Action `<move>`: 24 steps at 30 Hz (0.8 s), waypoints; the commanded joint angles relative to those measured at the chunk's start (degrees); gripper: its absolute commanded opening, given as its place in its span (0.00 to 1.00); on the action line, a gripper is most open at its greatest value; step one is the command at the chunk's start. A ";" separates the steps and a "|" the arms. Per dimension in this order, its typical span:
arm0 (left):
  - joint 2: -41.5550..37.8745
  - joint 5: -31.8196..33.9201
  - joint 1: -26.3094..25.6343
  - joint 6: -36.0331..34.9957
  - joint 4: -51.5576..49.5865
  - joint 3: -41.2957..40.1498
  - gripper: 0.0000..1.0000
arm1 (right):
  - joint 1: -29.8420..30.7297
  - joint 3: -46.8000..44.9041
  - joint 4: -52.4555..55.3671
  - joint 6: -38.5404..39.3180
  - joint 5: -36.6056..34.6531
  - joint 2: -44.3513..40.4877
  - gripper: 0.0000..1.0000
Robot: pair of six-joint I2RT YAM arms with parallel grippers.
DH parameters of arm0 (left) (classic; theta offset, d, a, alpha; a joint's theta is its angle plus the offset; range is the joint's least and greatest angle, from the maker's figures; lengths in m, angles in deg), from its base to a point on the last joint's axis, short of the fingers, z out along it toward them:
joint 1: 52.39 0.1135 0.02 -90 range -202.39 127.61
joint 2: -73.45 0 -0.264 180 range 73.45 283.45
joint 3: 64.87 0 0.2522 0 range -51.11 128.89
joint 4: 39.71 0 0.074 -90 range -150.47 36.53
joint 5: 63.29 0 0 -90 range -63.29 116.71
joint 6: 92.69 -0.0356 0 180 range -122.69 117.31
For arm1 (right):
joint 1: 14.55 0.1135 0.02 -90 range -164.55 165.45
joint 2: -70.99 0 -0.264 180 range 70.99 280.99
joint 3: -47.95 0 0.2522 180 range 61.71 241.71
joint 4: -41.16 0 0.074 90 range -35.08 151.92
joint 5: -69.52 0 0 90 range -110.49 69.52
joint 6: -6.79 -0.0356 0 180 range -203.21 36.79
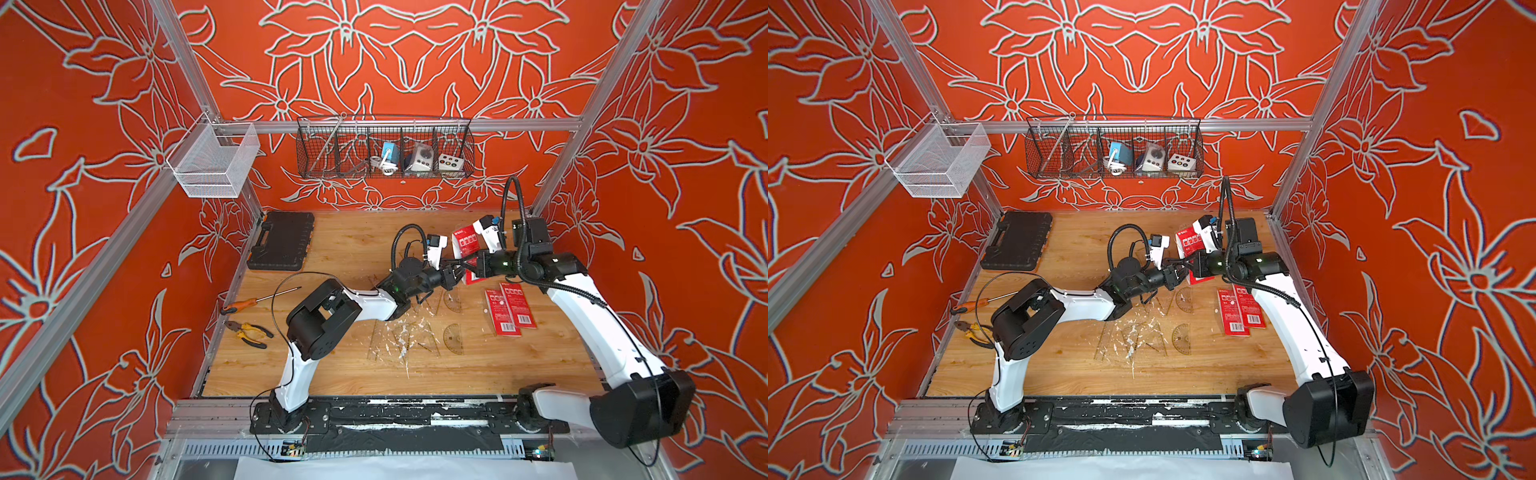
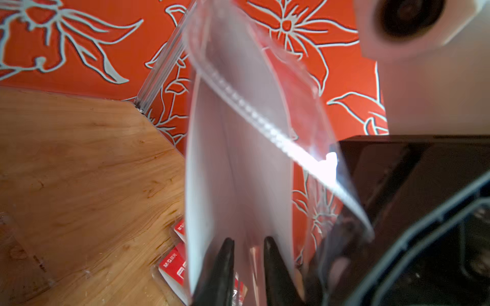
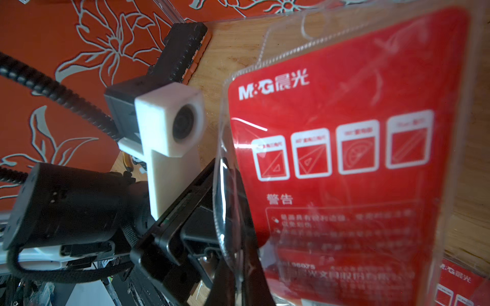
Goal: Open the ruler set and take out the ruler
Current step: Take out the ruler from the ruler set bag.
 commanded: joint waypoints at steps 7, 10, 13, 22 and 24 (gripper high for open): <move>1.00 -3.38 0.76 0.51 0.88 3.07 0.35 | 0.44 2.16 -0.44 0.87 1.53 0.60 0.00; 2.20 -5.50 0.97 1.89 2.04 4.48 0.35 | 0.49 2.51 -0.39 0.92 2.41 1.03 0.00; 2.90 -8.13 1.22 2.28 1.90 6.32 0.31 | 0.59 2.53 0.38 1.62 2.52 1.22 0.00; 3.01 -13.43 1.41 -0.58 -2.47 8.90 0.29 | 1.00 2.91 0.98 2.21 3.48 2.06 0.00; 3.22 -14.44 1.45 -0.83 -3.16 9.23 0.34 | 1.34 3.26 0.97 2.29 3.57 2.31 0.00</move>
